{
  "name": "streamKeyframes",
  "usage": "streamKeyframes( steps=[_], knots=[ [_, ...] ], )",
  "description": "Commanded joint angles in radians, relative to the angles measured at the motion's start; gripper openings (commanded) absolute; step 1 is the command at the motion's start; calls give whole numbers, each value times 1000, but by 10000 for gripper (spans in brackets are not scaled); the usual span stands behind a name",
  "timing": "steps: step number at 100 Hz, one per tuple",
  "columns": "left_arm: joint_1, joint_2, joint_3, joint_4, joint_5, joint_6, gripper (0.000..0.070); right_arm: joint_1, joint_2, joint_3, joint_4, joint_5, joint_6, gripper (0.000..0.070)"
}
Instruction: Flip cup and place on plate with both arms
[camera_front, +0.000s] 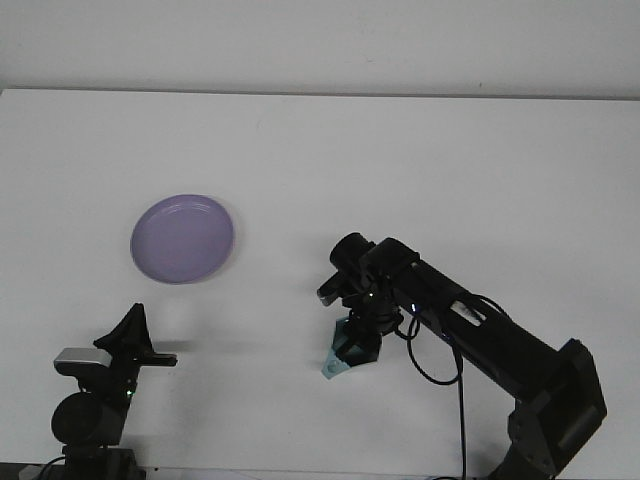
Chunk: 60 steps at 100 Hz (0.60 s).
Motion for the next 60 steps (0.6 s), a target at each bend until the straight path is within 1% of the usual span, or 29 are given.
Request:
streamKeyframes(
  steps=[1, 10, 14, 18, 24, 29, 43, 53, 60],
  knots=[
    [-1, -2, -19, 10, 2, -2, 12, 12, 22, 23, -2, -2, -20, 1],
    [-1, -2, -19, 10, 2, -2, 12, 18, 23, 23, 10, -4, -29, 2],
    [-1, -2, -19, 10, 2, -2, 12, 20, 23, 23, 16, -5, -35, 26],
    [-1, -2, -19, 10, 2, -2, 12, 22, 23, 23, 18, -6, -40, 90],
    [-1, -2, -19, 10, 2, -2, 12, 22, 23, 23, 18, -7, -47, 222],
    [-1, -2, -19, 10, 2, -2, 12, 22, 23, 23, 20, -7, -57, 282],
    [-1, -2, -19, 10, 2, -2, 12, 24, 21, 29, 27, -7, -81, 307],
    [-1, -2, -19, 10, 2, -2, 12, 14, 14, 59, 12, -7, -82, 361],
    [-1, -2, -19, 10, 2, -2, 12, 0, 1, 94, -3, -7, -84, 364]
  ],
)
